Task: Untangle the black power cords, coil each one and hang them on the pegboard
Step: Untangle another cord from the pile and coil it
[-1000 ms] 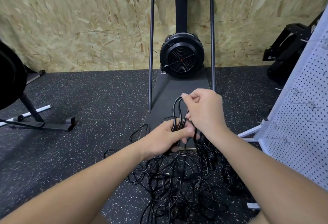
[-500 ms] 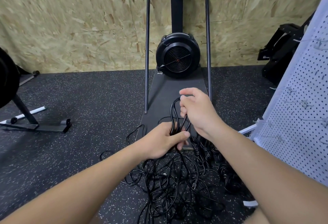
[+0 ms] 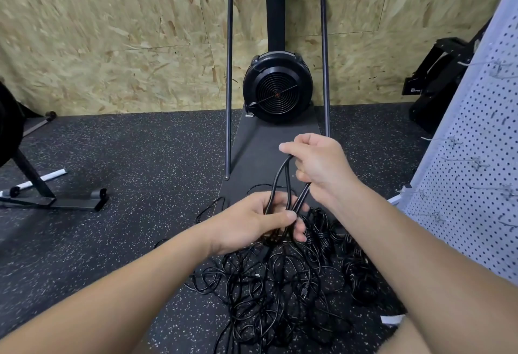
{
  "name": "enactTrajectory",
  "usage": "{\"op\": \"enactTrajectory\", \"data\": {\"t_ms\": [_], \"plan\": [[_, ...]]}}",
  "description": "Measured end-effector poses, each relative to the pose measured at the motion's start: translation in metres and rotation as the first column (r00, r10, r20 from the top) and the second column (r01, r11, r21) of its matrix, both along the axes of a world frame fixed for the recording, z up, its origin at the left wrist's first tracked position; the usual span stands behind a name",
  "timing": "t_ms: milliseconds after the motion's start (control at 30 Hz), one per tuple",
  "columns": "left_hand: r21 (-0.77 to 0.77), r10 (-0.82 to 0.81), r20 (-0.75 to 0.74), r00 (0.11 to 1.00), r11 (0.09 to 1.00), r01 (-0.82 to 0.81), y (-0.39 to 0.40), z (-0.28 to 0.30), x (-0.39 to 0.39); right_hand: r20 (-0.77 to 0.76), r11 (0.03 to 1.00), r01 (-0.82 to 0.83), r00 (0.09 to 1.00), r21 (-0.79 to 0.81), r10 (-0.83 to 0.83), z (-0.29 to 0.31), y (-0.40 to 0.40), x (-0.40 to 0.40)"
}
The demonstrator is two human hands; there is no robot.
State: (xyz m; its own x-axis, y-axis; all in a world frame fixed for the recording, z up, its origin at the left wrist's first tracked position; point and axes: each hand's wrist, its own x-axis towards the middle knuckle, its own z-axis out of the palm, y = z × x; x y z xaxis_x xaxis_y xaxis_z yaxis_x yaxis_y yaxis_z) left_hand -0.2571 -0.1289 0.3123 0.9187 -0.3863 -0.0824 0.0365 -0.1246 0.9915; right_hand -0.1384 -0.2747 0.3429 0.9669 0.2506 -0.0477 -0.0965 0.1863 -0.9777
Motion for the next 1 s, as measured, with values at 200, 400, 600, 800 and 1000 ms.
{"op": "enactTrajectory", "data": {"t_ms": [200, 400, 600, 800, 1000], "plan": [[-0.011, 0.286, -0.11, 0.952, 0.957, -0.289, -0.024, -0.008, 0.002, 0.114, 0.987, 0.097, 0.99, -0.13, -0.082, -0.012, 0.016, -0.002], [-0.039, 0.294, -0.016, 0.956, 0.955, -0.294, -0.02, -0.012, 0.006, 0.016, 0.992, 0.096, 0.995, -0.087, -0.095, -0.009, 0.004, 0.008], [-0.116, 0.238, -0.032, 0.971, 0.964, -0.241, -0.022, -0.014, 0.014, -0.067, 0.997, 0.083, 0.994, -0.012, -0.083, -0.01, 0.0, 0.017], [-0.116, 0.073, -0.096, 0.993, 0.99, -0.084, -0.011, -0.006, 0.013, -0.052, 0.999, 0.032, 0.998, -0.026, -0.034, -0.009, -0.003, 0.019], [-0.042, 0.158, -0.138, 0.978, 0.985, -0.165, -0.003, -0.009, 0.014, 0.023, 0.998, -0.025, 0.999, -0.052, 0.027, -0.012, -0.004, 0.015]]}}
